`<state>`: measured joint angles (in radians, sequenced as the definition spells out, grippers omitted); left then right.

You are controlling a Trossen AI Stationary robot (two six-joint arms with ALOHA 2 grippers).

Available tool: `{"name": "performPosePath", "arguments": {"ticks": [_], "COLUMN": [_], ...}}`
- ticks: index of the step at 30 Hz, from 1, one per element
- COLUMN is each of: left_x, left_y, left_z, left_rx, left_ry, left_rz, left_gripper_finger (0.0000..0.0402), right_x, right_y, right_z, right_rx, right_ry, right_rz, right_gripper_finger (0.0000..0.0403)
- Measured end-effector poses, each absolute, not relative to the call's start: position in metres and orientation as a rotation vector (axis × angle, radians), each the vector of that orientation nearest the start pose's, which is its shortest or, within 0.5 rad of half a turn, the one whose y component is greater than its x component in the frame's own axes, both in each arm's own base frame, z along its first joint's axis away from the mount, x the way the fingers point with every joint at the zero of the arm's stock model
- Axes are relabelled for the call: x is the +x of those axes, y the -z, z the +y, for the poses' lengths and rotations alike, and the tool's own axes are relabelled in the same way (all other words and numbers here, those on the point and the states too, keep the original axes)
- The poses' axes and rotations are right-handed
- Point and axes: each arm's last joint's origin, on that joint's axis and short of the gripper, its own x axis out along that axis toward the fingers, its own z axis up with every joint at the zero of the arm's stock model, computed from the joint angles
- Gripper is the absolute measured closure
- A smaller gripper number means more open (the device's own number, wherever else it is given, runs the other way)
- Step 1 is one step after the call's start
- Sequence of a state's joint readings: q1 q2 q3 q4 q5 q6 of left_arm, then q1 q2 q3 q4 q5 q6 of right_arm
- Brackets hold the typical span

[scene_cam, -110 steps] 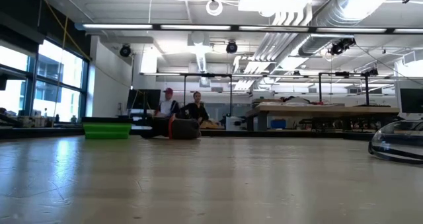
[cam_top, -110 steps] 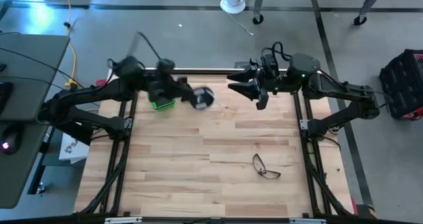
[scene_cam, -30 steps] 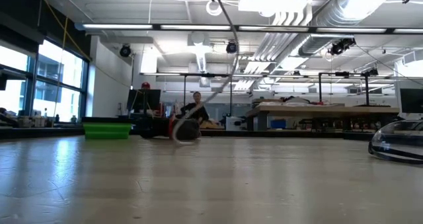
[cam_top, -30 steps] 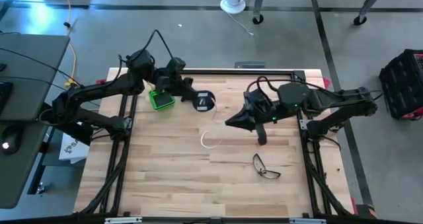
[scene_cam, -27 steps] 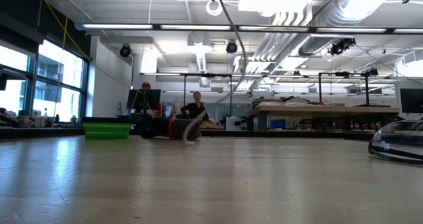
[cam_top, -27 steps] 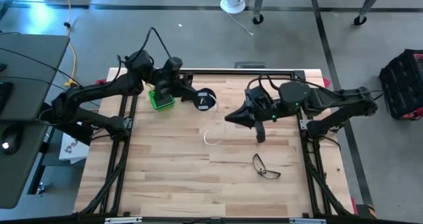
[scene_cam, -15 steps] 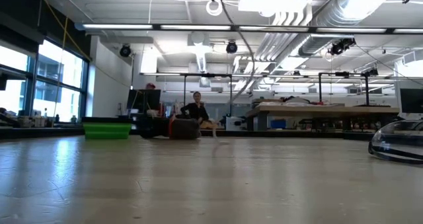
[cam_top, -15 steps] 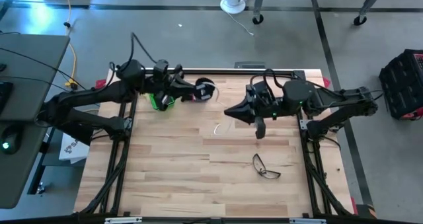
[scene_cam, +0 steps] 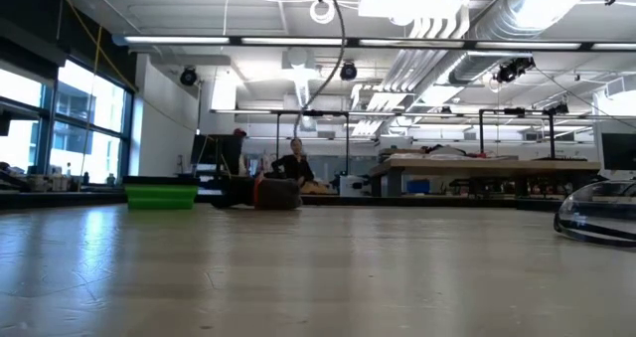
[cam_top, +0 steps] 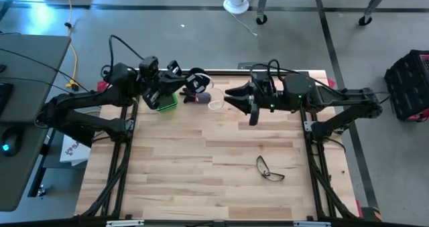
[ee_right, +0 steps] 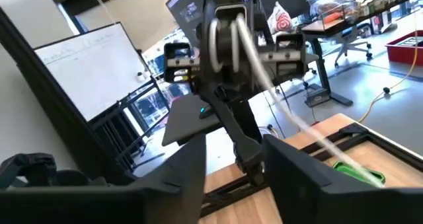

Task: Coil cords
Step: Uncoil the white wire from the spool

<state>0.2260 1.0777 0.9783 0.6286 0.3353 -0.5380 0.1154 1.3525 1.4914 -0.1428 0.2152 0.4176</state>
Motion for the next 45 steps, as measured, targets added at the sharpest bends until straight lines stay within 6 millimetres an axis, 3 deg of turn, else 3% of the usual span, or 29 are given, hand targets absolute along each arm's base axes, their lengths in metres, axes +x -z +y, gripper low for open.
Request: {"name": "performPosePath", "arguments": {"ticks": [5,10,15,22,30,33,37,45], "left_x": [0.226,0.230,0.229,0.212,0.204,0.195,0.182,0.165], "left_y": [-0.412,-0.386,-0.350,-0.303,-0.203,-0.176,-0.149,-0.123], "left_z": [0.042,0.043,0.039,0.034,0.025,0.023,0.021,0.019], "left_rx": [-0.358,-0.388,-0.493,-0.526,-0.872,-0.963,-1.025,-1.081], "left_ry": [0.208,0.133,0.073,-0.025,0.116,0.096,0.060,-0.037], "left_rz": [-0.379,-0.100,0.262,0.696,0.728,0.719,0.721,0.751], "left_gripper_finger": [0.0401,0.0401,0.0401,0.0401,0.0401,0.0401,0.0401,0.0384], "right_x": [0.293,0.286,0.277,0.265,0.251,0.242,0.238,0.236], "right_y": [-0.453,-0.453,-0.432,-0.400,-0.383,-0.377,-0.374,-0.374], "right_z": [0.027,0.026,0.025,0.025,0.023,0.023,0.023,0.032], "right_rx": [0.354,0.298,0.380,0.436,0.417,0.415,0.443,0.501], "right_ry": [0.113,0.138,0.199,0.310,0.443,0.512,0.552,0.572], "right_rz": [-0.011,0.026,0.255,0.578,0.780,0.859,0.893,0.888], "right_gripper_finger": [0.0223,0.0220,0.0222,0.0231,0.0231,0.0231,0.0231,0.0231]}}
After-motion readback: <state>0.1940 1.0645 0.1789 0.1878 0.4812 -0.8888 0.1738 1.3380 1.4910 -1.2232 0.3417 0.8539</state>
